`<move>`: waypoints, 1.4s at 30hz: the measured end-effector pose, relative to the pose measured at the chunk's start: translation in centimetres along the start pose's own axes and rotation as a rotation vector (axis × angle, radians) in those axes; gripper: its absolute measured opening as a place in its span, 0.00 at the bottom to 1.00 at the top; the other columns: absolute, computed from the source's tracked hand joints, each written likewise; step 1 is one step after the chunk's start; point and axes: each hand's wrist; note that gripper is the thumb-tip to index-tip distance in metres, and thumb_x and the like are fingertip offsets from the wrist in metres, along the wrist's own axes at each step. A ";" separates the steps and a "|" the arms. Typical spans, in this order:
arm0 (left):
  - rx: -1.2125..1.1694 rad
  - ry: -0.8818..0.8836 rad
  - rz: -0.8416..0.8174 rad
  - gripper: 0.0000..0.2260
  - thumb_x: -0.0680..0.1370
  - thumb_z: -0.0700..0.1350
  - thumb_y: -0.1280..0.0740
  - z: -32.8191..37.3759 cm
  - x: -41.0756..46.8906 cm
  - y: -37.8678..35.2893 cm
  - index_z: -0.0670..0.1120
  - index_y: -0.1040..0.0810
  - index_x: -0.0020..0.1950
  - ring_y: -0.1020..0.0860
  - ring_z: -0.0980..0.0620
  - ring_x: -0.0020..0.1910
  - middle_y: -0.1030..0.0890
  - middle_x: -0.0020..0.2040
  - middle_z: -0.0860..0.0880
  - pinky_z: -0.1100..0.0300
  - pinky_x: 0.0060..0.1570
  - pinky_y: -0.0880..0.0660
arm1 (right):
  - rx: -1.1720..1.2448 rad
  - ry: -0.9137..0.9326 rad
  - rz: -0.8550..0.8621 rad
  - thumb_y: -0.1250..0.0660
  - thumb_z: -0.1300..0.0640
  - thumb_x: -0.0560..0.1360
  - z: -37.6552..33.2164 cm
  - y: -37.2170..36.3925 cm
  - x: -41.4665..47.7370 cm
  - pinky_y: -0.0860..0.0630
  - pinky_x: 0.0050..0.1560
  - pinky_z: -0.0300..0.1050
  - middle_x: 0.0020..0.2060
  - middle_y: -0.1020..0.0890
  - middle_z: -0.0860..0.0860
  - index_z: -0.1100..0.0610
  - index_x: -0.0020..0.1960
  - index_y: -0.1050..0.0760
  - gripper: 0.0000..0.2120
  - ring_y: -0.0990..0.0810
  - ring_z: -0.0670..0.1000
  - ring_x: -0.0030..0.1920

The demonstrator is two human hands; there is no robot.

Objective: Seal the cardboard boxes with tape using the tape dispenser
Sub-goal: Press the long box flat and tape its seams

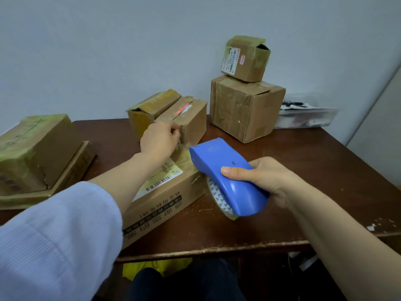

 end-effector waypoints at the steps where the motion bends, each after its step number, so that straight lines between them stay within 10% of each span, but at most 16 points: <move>1: 0.019 -0.062 -0.057 0.11 0.80 0.43 0.39 -0.1 -0.3 0.1 0.46 0.17 0.53 0.21 0.45 0.49 0.18 0.47 0.48 0.53 0.43 0.25 | -0.013 0.021 0.014 0.22 0.46 0.54 -0.1 0.0 0.1 0.19 0.45 0.49 0.41 0.15 0.56 0.64 0.49 0.19 0.30 0.16 0.53 0.39; 5: 0.028 -0.002 -0.361 0.17 0.82 0.48 0.45 -0.6 -1.5 0.6 0.43 0.25 0.38 0.23 0.41 0.47 0.22 0.41 0.44 0.54 0.41 0.30 | -0.041 0.134 0.086 0.23 0.41 0.52 0.1 -0.2 0.3 0.22 0.54 0.51 0.55 0.22 0.50 0.50 0.66 0.30 0.45 0.20 0.52 0.49; 8: -0.168 0.102 -0.617 0.23 0.75 0.55 0.42 -0.1 -1.7 1.7 0.45 0.27 0.67 0.34 0.44 0.71 0.31 0.71 0.44 0.45 0.69 0.37 | 0.030 0.225 0.067 0.25 0.47 0.66 -0.1 -0.1 0.2 0.21 0.43 0.44 0.48 0.19 0.52 0.44 0.58 0.24 0.21 0.18 0.50 0.41; 11: 0.169 -0.054 -0.924 0.54 0.62 0.69 0.35 0.5 -2.4 3.0 0.50 0.58 0.79 0.59 0.49 0.78 0.58 0.79 0.47 0.42 0.74 0.59 | -0.041 0.268 0.068 0.24 0.45 0.63 -0.5 -0.4 0.1 0.23 0.43 0.40 0.52 0.21 0.47 0.43 0.57 0.22 0.23 0.19 0.47 0.44; 16: 0.317 -0.118 -0.667 0.54 0.65 0.65 0.28 0.5 -3.9 1.1 0.51 0.57 0.79 0.50 0.44 0.77 0.52 0.79 0.47 0.45 0.72 0.49 | -0.508 0.285 0.053 0.21 0.38 0.51 -0.7 -1.3 -0.2 0.30 0.56 0.46 0.61 0.35 0.42 0.39 0.70 0.40 0.51 0.30 0.49 0.61; 30: 0.332 -0.116 -0.600 0.50 0.67 0.64 0.29 0.8 -4.2 0.8 0.51 0.54 0.79 0.45 0.43 0.74 0.45 0.77 0.46 0.45 0.68 0.45 | -0.773 0.207 0.002 0.25 0.51 0.61 2.2 2.3 -5.4 0.26 0.43 0.41 0.54 0.27 0.44 0.27 0.67 0.45 0.45 0.24 0.46 0.45; 36: 0.338 -0.122 -0.601 0.51 0.67 0.64 0.29 0.7 -4.2 1.1 0.51 0.55 0.79 0.45 0.43 0.74 0.46 0.77 0.46 0.45 0.69 0.45 | -1.144 0.151 -0.048 0.29 0.41 0.63 -0.4 1.4 -4.0 0.27 0.49 0.46 0.54 0.32 0.44 0.31 0.73 0.52 0.46 0.29 0.50 0.49; 42: 0.305 -0.117 -0.709 0.52 0.65 0.62 0.30 0.6 -3.7 1.6 0.50 0.58 0.79 0.48 0.43 0.75 0.49 0.77 0.46 0.46 0.69 0.46 | -1.261 0.158 -0.085 0.29 0.43 0.63 -4.6 -0.2 -2.1 0.27 0.46 0.44 0.60 0.28 0.45 0.36 0.72 0.40 0.39 0.26 0.48 0.46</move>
Point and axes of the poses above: each hand's wrist, its own x-axis towards the middle knuckle, its own y-axis out of the back of the hand, z = x × y
